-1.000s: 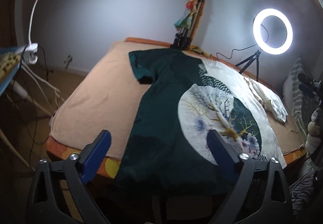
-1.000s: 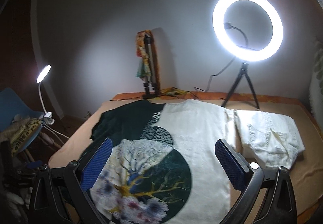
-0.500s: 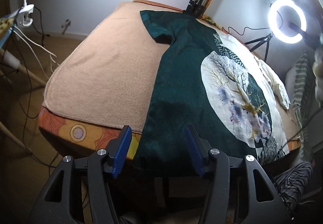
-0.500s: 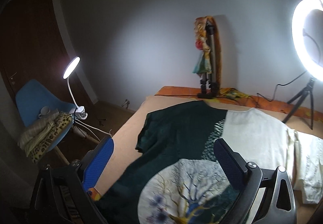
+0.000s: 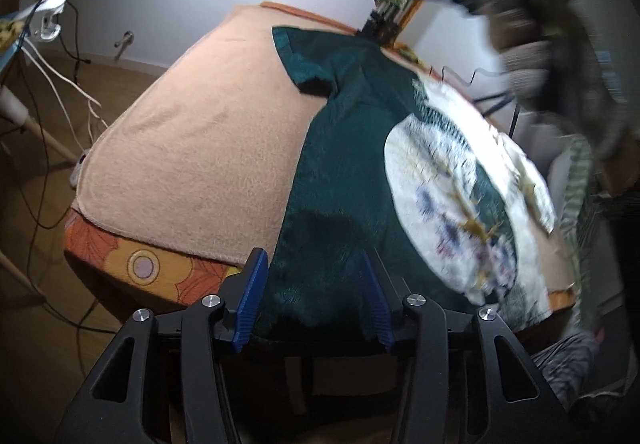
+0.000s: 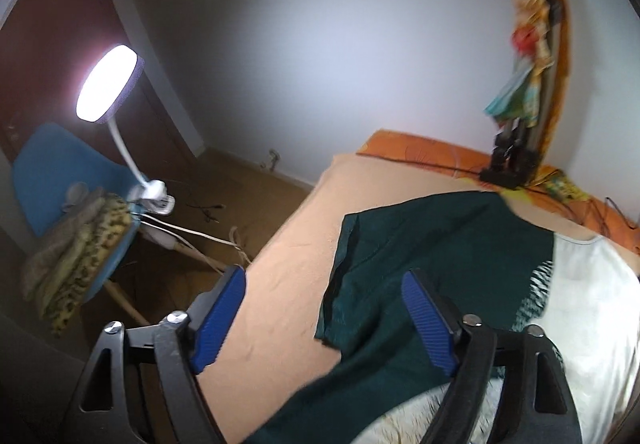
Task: Fold small clothes
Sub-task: 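Grasp the dark green shoulder edge of the t-shirt with the right tool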
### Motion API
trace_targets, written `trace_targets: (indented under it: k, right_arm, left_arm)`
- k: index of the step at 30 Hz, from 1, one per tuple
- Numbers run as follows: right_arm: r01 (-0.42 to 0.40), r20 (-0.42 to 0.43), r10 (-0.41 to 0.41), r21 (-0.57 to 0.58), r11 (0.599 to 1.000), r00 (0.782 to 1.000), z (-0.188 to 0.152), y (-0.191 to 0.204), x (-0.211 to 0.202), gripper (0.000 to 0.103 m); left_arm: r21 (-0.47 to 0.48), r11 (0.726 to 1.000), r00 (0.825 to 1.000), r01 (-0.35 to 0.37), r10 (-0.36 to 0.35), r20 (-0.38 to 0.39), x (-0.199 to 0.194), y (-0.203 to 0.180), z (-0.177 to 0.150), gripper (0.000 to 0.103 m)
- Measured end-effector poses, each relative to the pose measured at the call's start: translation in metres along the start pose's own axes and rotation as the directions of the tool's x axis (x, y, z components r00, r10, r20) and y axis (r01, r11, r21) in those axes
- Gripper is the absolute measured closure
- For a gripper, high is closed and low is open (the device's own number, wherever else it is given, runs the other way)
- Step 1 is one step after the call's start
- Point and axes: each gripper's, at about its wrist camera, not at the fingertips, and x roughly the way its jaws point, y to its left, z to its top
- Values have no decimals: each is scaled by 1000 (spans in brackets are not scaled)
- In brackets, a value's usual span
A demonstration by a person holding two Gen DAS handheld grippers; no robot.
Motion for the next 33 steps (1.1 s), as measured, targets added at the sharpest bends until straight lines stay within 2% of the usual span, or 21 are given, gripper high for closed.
trace_targets:
  k: [2, 4, 5, 9, 12, 14, 17, 21, 25, 27, 28, 30, 31, 32, 33]
  right_arm:
    - [-3, -45, 3, 2, 1000, 999, 6, 2, 30, 37]
    - [-13, -96, 13, -3, 1000, 995, 11, 4, 63, 41]
    - [-14, -116, 14, -6, 1000, 993, 12, 3, 75, 41]
    - [-5, -201, 2, -13, 1000, 980, 19, 5, 126, 42]
    - [38, -234, -43, -27, 999, 971, 22, 5, 156, 42]
    - [57, -253, -64, -36, 998, 965, 24, 5, 172, 43]
    - [120, -263, -142, -99, 988, 954, 26, 13, 191, 44]
    - [186, -273, -225, -161, 969, 935, 31, 18, 206, 44]
    - [219, -295, -274, -206, 954, 915, 34, 18, 216, 46]
    - [227, -312, -287, -217, 949, 906, 34, 14, 223, 56]
    - [226, -322, -289, -218, 949, 901, 33, 11, 226, 64]
    - [211, -309, -270, -213, 954, 912, 32, 9, 225, 67]
    - [207, -301, -268, -221, 953, 915, 32, 9, 224, 76]
    - [215, -291, -279, -234, 948, 915, 32, 9, 224, 92]
    - [229, -283, -297, -247, 941, 912, 32, 9, 223, 97]
  left_arm:
    - [-4, 1000, 1000, -1, 1, 13, -4, 2, 2, 60]
    - [-4, 1000, 1000, -2, 2, 4, -2, 4, 2, 61]
    - [-2, 1000, 1000, -2, 2, -8, 1, 5, 1, 64]
    - [-15, 1000, 999, -6, 5, -46, 11, 10, -2, 65]
    - [-24, 1000, 999, -5, 4, -55, 13, 13, -3, 66]
    - [-20, 1000, 998, -5, 4, -59, 15, 13, -3, 66]
    - [-13, 1000, 998, -6, 5, -66, 18, 12, -3, 67]
    - [-16, 1000, 996, -8, 6, -86, 24, 12, -5, 67]
    - [-6, 1000, 996, -17, 16, -88, 26, 11, -4, 67]
    - [-2, 1000, 996, -20, 20, -86, 26, 11, -4, 67]
    - [-1, 1000, 996, -22, 21, -85, 27, 10, -4, 67]
    - [-4, 1000, 996, -25, 24, -87, 28, 11, -4, 67]
    - [-6, 1000, 996, -27, 27, -88, 28, 12, -4, 67]
    - [-9, 1000, 996, -30, 29, -88, 28, 13, -3, 67]
    - [-12, 999, 996, -29, 28, -89, 29, 13, -3, 67]
